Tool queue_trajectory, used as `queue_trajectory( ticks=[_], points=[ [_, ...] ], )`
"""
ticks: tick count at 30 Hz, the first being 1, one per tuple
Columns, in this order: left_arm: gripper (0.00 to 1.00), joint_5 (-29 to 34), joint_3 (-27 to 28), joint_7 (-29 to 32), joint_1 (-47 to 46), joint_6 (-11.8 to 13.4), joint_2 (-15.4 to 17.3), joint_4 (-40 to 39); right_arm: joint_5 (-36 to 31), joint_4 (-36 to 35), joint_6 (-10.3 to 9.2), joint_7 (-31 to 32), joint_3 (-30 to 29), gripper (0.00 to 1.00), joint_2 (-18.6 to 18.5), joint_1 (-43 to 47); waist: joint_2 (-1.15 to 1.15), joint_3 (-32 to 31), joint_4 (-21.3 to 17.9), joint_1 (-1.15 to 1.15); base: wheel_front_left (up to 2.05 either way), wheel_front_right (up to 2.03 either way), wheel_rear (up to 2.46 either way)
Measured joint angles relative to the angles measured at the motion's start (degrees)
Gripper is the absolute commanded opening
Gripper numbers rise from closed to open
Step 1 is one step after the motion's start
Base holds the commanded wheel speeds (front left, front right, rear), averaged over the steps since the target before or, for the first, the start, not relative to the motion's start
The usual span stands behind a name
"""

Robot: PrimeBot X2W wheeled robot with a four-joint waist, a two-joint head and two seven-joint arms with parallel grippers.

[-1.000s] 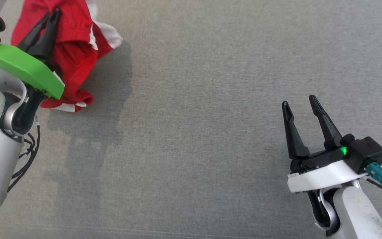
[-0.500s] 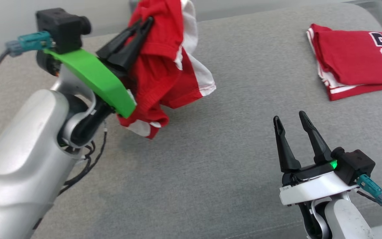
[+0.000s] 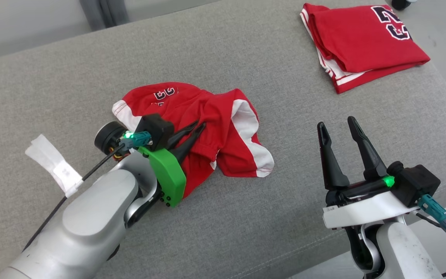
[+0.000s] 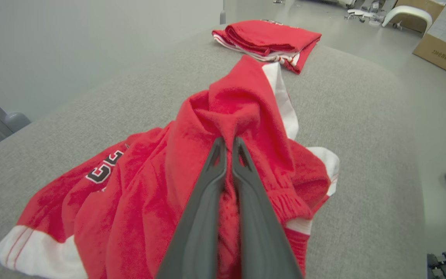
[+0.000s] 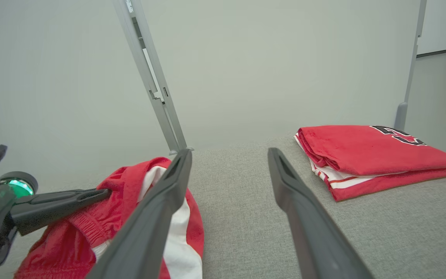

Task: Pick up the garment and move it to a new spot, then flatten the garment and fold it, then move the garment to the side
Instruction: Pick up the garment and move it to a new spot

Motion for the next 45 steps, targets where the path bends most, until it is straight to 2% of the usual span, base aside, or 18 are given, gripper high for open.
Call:
queue_trajectory(
  ticks=[2, 3, 4, 5, 7, 10, 12, 17, 19, 22, 23, 26, 29, 33, 37, 45],
  points=[
    [0.00, 0.4, -1.0, -3.8, -0.1, 0.0, -0.7, 4.1, 0.0, 0.0, 0.00, 0.0, -0.2, 1.00, 0.1, -0.4, 0.00, 1.4, -0.3, 0.00, 0.00, 0.00, 0.00],
    [0.27, 0.6, -1.0, -5.4, -0.2, 0.0, -1.1, 5.5, 0.0, 0.1, 0.00, 0.0, -0.2, 1.00, 0.1, -0.4, 0.00, 1.9, -0.3, 0.00, 0.00, 0.00, 0.00],
    [0.73, 0.7, -0.9, -7.0, -0.4, 0.0, -1.6, 7.0, 0.0, 0.1, 0.00, 0.0, -0.2, 1.00, 0.2, -0.3, 0.00, 2.3, -0.3, 0.00, 0.00, 0.00, 0.00],
    [1.00, 0.7, -0.5, -8.1, -0.5, 0.0, -2.0, 7.9, 0.0, 0.2, 0.00, 0.0, -0.3, 1.00, 0.2, -0.3, 0.00, 2.5, -0.2, 0.00, 0.00, 0.00, 0.00],
    [1.00, 0.8, 1.2, -10.0, -0.5, 0.5, -3.3, 8.7, -0.8, 0.3, 0.00, 0.0, 0.5, 1.00, -0.3, -0.3, 0.00, 2.5, 0.3, 0.00, 0.00, 0.00, 0.00],
    [1.00, 1.7, 4.8, -10.6, 1.1, 2.7, -4.2, 6.6, -0.9, 0.5, 0.00, 0.0, 0.9, 1.00, -0.5, 0.3, 0.00, 2.0, 0.9, 0.00, 0.00, 0.00, 0.00],
    [1.00, 4.1, 9.1, -10.7, 4.4, 5.6, -4.3, 1.3, -1.0, 0.6, 0.00, 0.0, 1.0, 1.00, -0.6, 1.5, 0.00, 1.2, 1.6, 0.00, 0.00, 0.00, 0.00],
    [1.00, 9.4, 19.0, -10.8, 17.8, 11.4, -5.0, -10.0, -1.5, 1.6, 0.00, 0.0, 1.3, 1.00, -0.9, 3.7, 0.00, -1.0, 4.4, 0.00, 0.00, 0.00, 0.00],
    [1.00, 11.0, 23.5, -10.8, 23.7, 13.2, -6.3, -13.8, -2.3, 2.0, 0.00, 0.0, 0.7, 1.00, -0.8, 4.4, 0.00, -2.2, 6.1, 0.00, 0.00, 0.00, 0.00],
    [1.00, 14.3, 30.2, -10.8, 31.7, 14.7, -8.5, -18.1, -3.2, 2.8, 0.00, 0.0, 0.2, 1.00, -0.8, 5.9, 0.00, -4.3, 8.9, 0.00, 0.00, 0.00, 0.00],
    [1.00, 17.0, 34.1, -10.8, 36.1, 15.0, -10.0, -20.7, -3.6, 3.0, 0.00, 0.0, -0.2, 1.00, -0.6, 6.6, 0.00, -5.7, 10.6, 0.00, 0.00, 0.00, 0.00],
    [1.00, 20.9, 39.4, -10.9, 42.1, 14.0, -12.5, -24.1, -4.2, 2.9, 0.00, 0.0, -1.3, 1.00, -0.4, 7.5, 0.00, -7.9, 13.5, 0.00, 0.00, 0.00, 0.00],
    [1.00, 24.9, 43.1, -10.9, 46.8, 11.8, -14.6, -26.4, -4.6, 2.6, 0.00, 0.0, -2.7, 1.00, -0.1, 9.5, 0.00, -10.1, 15.7, 0.00, 0.00, 0.00, 0.00],
    [1.00, 28.7, 46.0, -10.9, 51.2, 9.4, -16.2, -28.6, -5.1, 2.6, 0.00, 0.0, -3.8, 1.00, 0.0, 12.2, 0.00, -12.9, 17.6, 0.00, 0.00, 0.00, 0.00],
    [1.00, 31.4, 46.6, -10.9, 54.3, 7.3, -17.1, -29.3, -5.5, 2.8, 0.00, 0.0, -4.5, 1.00, 0.0, 13.4, 0.00, -15.1, 19.1, 0.00, 0.00, 0.00, 0.00],
    [1.00, 33.9, 46.4, -10.9, 54.9, 7.9, -17.4, -29.6, -5.5, 3.2, 0.00, 0.0, -5.7, 1.00, 0.0, 14.1, 0.00, -16.8, 20.1, 0.00, 0.00, 0.00, 0.00]
  ],
)
